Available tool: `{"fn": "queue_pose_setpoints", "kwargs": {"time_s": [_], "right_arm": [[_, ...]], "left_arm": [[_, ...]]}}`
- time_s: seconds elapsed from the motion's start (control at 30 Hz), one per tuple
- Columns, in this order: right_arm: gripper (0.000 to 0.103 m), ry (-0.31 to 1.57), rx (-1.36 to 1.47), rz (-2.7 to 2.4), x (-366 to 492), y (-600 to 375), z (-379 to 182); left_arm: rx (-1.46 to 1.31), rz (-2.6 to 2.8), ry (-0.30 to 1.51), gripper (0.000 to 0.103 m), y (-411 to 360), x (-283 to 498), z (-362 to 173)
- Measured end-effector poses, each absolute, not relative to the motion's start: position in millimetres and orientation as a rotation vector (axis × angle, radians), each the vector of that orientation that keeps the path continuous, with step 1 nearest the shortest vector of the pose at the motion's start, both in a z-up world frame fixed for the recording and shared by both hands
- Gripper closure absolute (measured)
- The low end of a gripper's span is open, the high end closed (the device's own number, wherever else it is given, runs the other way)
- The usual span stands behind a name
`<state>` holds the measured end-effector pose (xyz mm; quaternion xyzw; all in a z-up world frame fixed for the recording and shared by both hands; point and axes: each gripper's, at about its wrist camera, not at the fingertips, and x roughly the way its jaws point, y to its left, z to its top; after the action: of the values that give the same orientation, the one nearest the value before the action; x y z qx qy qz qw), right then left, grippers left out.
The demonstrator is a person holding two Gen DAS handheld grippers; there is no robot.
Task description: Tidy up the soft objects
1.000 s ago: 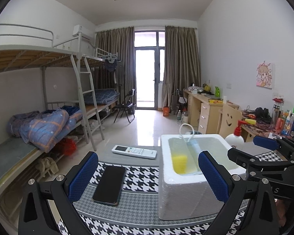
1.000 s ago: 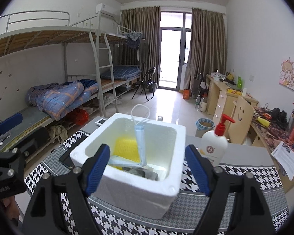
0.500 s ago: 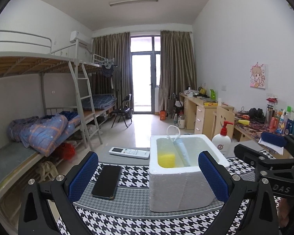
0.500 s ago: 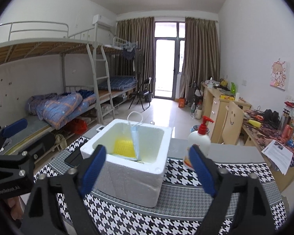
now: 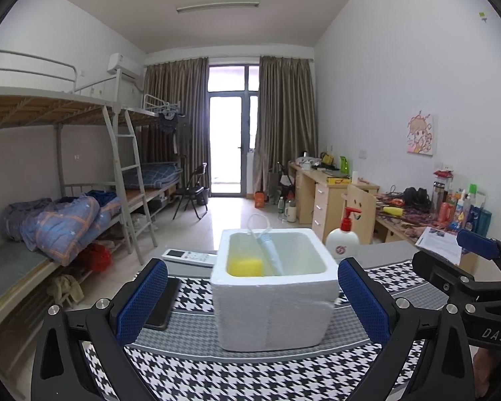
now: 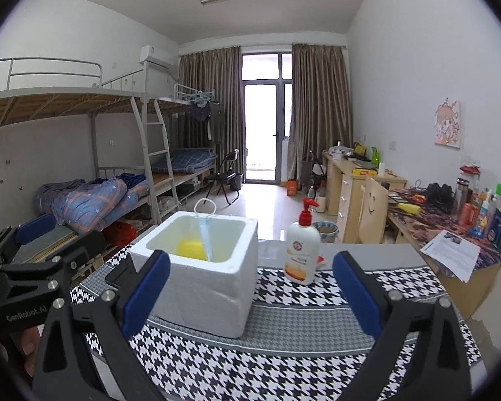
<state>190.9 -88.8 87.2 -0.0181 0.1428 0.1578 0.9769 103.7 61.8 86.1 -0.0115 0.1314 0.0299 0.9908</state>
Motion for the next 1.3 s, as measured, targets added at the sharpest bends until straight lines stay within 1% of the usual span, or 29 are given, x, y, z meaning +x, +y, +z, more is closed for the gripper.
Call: {"fn": "queue_pose_setpoints", "kwargs": {"time_s": [0.2, 0.63, 0.97, 1.3], "right_arm": [[0.002, 0.265, -0.010, 0.313, 167.9, -107.4, 83.3], [0.002, 0.241, -0.011, 0.312, 113.7, -118.2, 68.3], [0.002, 0.217, -0.007, 0.311, 86.1, -123.6, 48.1], [0.002, 0.193, 0.034, 0.315, 79.5, -134.9, 20.3]], "left_arm": [[-0.012, 0.051, 0.242, 0.001, 46.0, 80.8, 86.8], [-0.011, 0.037, 0.207, 0.001, 40.3, 31.7, 73.5], [-0.002, 0.028, 0.198, 0.001, 37.9, 12.4, 51.6], [-0.001, 0.003, 0.212, 0.001, 33.3, 10.5, 10.0]]}}
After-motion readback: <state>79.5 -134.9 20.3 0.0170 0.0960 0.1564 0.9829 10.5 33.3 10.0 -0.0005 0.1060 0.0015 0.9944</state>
